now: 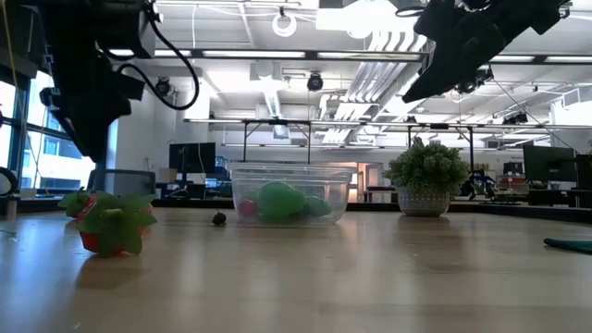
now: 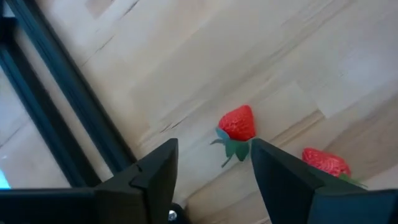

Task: Pick and placing Produce into tupperware
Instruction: Put the strawberry into the transparent bin

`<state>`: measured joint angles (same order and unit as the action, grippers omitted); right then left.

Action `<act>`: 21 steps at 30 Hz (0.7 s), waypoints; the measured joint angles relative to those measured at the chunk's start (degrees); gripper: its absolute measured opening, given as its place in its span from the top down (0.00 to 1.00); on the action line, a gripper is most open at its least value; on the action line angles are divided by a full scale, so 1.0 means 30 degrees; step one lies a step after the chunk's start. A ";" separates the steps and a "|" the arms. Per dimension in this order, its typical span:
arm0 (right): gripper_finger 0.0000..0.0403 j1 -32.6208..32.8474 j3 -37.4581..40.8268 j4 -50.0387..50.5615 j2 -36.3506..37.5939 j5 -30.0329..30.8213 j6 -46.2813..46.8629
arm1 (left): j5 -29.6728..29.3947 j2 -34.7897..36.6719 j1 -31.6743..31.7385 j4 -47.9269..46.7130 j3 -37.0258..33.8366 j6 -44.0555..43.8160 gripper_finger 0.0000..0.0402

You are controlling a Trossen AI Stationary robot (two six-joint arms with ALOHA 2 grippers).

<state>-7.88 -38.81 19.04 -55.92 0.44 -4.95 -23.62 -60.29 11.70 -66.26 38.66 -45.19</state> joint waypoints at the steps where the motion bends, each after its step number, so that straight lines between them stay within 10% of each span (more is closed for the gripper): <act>1: 1.00 0.0000 0.0000 -0.0004 0.0007 -0.0004 0.0000 | 0.0310 0.0000 0.0260 0.0267 -0.0048 0.0228 0.53; 21: 1.00 0.0007 0.0000 0.0002 0.0007 -0.0005 0.0000 | 0.4241 -0.0838 0.4803 0.4467 -0.2233 0.3541 0.56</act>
<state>-7.86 -38.81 19.05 -55.90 0.43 -4.95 -10.89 -62.81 26.11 -52.86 31.96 -34.57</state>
